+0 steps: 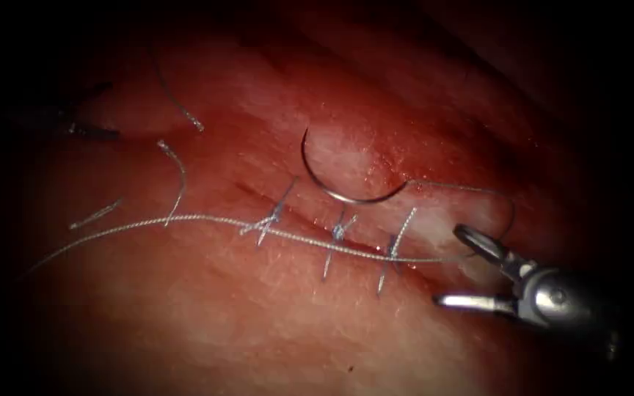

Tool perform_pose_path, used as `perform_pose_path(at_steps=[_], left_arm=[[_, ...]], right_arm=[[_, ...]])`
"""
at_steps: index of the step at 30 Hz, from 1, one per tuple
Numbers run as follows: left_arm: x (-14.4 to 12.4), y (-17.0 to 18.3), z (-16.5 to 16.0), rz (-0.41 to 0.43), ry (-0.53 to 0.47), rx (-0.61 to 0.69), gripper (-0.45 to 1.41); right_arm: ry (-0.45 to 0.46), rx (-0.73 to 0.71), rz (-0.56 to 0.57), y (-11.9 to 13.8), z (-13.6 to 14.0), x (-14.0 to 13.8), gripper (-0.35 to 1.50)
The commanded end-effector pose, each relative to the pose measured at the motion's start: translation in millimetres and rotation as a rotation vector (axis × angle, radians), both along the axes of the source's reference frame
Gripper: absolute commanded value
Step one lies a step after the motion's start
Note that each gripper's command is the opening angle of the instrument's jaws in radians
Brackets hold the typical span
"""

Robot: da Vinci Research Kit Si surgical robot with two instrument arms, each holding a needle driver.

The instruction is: Wound Closure

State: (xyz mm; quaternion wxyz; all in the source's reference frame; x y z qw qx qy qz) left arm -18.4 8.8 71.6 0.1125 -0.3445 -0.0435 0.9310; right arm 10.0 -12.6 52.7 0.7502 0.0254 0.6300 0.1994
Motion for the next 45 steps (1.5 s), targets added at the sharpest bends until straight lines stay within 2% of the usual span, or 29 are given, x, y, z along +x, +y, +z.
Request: perform_pose_path(at_steps=[1,2,4,6,7,12,15,19,24,29,33,39,45], left_arm=[[-0.7,-0.7,0.0,-0.029,-0.019,0.012,0.49],[-1.1,-1.1,-0.9,-0.058,-0.065,0.039,0.34],[-1.8,-2.0,-2.4,-0.087,-0.159,0.077,0.27],[-4.0,-4.1,-5.6,-0.085,-0.282,0.11,0.2],[-4.0,-4.1,-5.6,-0.085,-0.282,0.11,0.2],[-9.1,-7.0,-12.3,-0.067,-0.404,0.128,0.41],[-12.0,-8.6,-15.7,-0.051,-0.447,0.138,0.44],[-15.4,-10.6,-18.5,-0.012,-0.481,0.132,0.56],[-18.1,-11.6,-19.6,0.015,-0.475,0.075,0.72],[-19.1,-11.2,-19.2,0.017,-0.472,0.053,0.88],[-19.0,-10.7,-18.9,0.015,-0.473,0.036,0.88],[-19.1,-10.3,-18.7,0.009,-0.473,0.025,0.77],[-19.0,-10.4,-18.6,0.018,-0.51,0.071,0.74]], right_arm=[[0.003,0.003,-0.002,-0.2,0.3,0.4,0.94],[0.003,0.005,-0.002,-0.1,0.2,0.2,0.94],[-0.006,0.011,0.011,0.5,-0.3,-0.1,1.01],[-0.019,0.031,0.013,1.5,-1.1,-0.4,1.06],[-0.019,0.031,0.013,1.5,-1.1,-0.4,1.06],[-0.109,-0.015,-0.028,2.4,-2.3,-1.0,1.01],[-0.157,-0.032,-0.036,3.1,-3.1,-1.1,1.01],[-0.179,-0.04,-0.073,4.5,-4.1,-1.0,1.04],[-0.211,-0.058,-0.105,5.3,-4.2,-0.4,1.11],[-0.254,-0.054,-0.14,4.7,-3.4,0.4,1.01],[-0.258,-0.059,-0.14,4.5,-2.9,0.6,1.01],[-0.261,-0.058,-0.146,4.5,-2.9,0.4,1.01],[-0.263,-0.062,-0.151,4.5,-2.9,0.3,1.03]])
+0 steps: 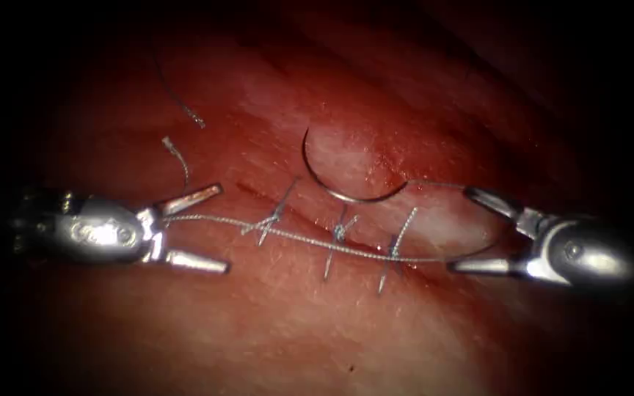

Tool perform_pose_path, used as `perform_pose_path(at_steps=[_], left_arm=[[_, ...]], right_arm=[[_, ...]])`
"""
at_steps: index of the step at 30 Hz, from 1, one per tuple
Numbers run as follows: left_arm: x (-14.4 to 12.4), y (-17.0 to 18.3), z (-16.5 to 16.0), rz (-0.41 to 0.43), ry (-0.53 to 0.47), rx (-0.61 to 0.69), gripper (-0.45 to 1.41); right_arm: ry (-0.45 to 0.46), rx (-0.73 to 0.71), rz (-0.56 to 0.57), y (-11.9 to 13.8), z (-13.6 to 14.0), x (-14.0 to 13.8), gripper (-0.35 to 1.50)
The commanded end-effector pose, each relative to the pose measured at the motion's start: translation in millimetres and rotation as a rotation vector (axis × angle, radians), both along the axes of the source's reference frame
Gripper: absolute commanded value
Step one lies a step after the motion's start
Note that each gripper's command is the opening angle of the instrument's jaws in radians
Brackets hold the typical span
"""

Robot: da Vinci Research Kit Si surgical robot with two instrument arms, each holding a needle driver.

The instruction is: Wound Closure

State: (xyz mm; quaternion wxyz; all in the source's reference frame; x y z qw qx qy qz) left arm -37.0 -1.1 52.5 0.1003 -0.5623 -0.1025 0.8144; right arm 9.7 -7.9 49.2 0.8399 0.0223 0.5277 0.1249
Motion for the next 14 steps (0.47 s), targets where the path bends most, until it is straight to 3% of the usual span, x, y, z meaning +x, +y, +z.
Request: perform_pose_path(at_steps=[1,14], left_arm=[[-0.5,-0.4,0.5,0.003,-0.005,0.007,0.74],[-0.7,-0.8,0.9,0.001,-0.011,0.017,0.74]], right_arm=[[0.002,0.0,-0.001,-0.2,0.6,0.6,1.03],[0.0,-0.003,-0.006,-0.2,0.4,0.7,0.98]])
